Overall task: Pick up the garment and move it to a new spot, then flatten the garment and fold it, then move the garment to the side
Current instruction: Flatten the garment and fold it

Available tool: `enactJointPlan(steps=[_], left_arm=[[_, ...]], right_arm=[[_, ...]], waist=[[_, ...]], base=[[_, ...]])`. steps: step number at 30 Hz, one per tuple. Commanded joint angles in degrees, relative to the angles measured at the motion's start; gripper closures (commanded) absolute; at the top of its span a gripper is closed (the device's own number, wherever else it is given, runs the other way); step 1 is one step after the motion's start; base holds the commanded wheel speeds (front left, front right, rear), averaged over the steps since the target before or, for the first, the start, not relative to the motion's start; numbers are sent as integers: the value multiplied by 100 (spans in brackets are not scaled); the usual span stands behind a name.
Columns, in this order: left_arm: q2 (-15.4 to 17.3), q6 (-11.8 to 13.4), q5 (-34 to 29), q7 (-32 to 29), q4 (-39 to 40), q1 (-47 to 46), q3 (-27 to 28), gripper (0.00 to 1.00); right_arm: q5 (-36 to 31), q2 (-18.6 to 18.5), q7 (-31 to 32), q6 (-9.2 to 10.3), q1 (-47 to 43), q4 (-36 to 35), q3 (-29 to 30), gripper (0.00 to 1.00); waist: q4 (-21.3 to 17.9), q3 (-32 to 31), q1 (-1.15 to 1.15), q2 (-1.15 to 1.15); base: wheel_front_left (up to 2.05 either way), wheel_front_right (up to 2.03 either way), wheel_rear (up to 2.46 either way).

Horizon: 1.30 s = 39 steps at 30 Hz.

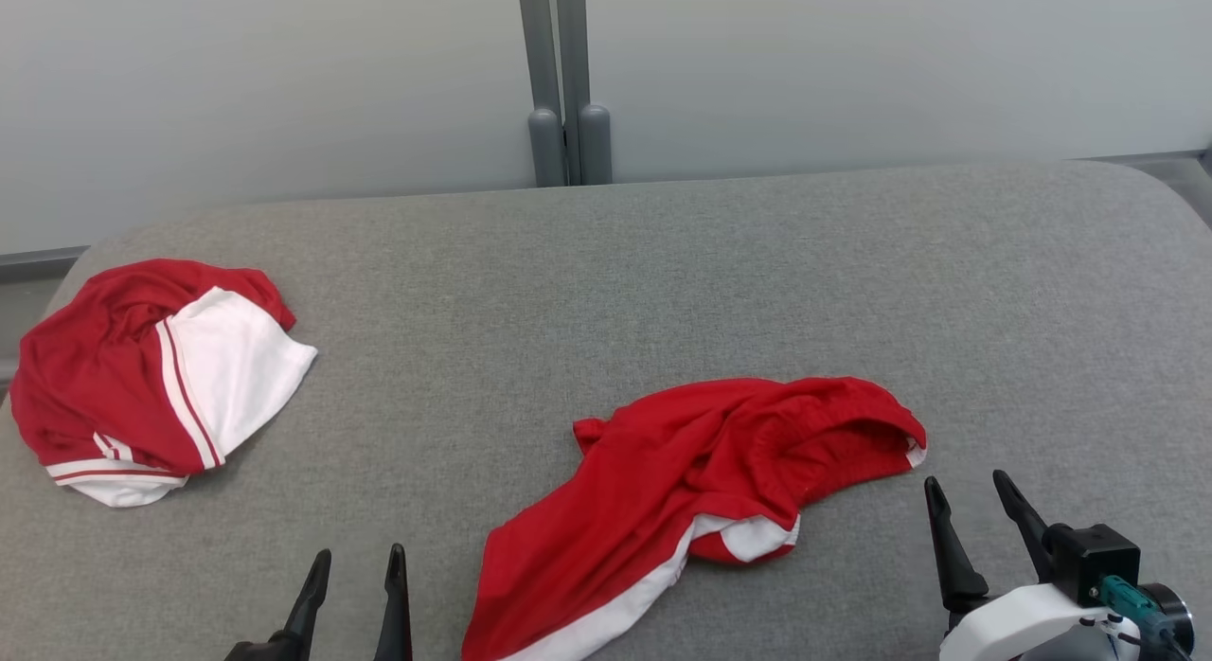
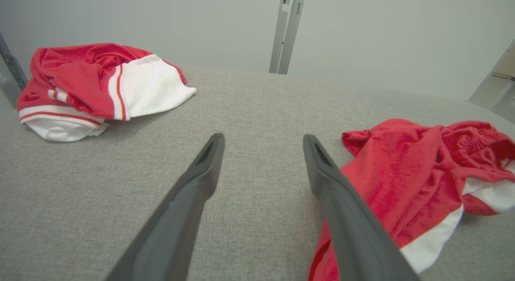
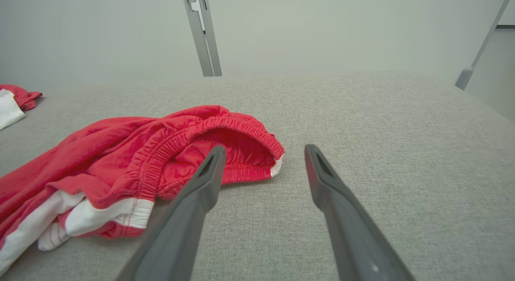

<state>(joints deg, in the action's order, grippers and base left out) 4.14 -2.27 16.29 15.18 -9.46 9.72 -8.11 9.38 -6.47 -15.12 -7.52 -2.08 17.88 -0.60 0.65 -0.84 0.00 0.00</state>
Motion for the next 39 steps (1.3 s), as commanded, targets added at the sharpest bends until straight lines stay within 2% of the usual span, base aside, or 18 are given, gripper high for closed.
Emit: enactJointPlan(steps=[1, 4, 14, 18, 21, 23, 26, 29, 31, 35, 39], left_arm=[[-38, -67, -184, -6, 38, 106, 84, 0], [-56, -150, -475, -6, 90, 194, 327, 0], [-118, -320, -711, -5, 151, 237, 711, 0], [-122, -281, -387, -5, -32, 308, 644, 0], [-115, -192, -247, -81, -202, 225, 527, 0], [-112, -117, -206, -492, -143, 178, 430, 0], [-92, -19, -134, -1468, 99, 265, 301, 0], [-97, -90, 144, -2397, 419, 440, 129, 0], [-103, -104, 265, -2801, 601, 527, 1, 0], [-106, -82, 453, -3394, 846, 717, -248, 0], [-107, -62, 537, -3706, 871, 759, -415, 0]], right_arm=[[-62, -22, -5, 6, -58, 19, -12, 0], [-108, -28, -5, 6, -57, 49, -67, 0], [-49, 71, -5, 6, -34, 85, -229, 0], [221, 103, -5, 6, 117, -28, -445, 0], [677, -71, -4, 6, 227, 122, -996, 0], [1155, -284, 119, 9, 378, 228, -1505, 0], [1831, -705, 745, 8, 619, 235, -2220, 0], [2436, -1045, 1308, 4, 822, 124, -2724, 0], [2695, -1243, 1601, 5, 948, 126, -2937, 0], [3066, -1427, 1924, 4, 1128, 190, -3250, 0], [3200, -1516, 1945, 4, 1314, 312, -3487, 0]], waist=[[96, -77, 0, 0], [76, -80, 0, 0], [-93, -60, 0, 0], [-144, -68, 0, 0], [-154, -87, 0, 0], [-142, -104, 0, 0], [-111, -105, 0, 0], [-101, -76, 0, 0], [-95, -45, 0, 0], [-67, 16, 0, 0], [-42, 82, 0, 0]], base=[[0, 0, 0], [0, 0, 0], [0, 0, 0], [0, 0, 0], [0, 0, 0], [0, 0, 0], [0, 0, 0], [0, 0, 0], [0, 0, 0], [0, 0, 0], [0, 0, 0]])
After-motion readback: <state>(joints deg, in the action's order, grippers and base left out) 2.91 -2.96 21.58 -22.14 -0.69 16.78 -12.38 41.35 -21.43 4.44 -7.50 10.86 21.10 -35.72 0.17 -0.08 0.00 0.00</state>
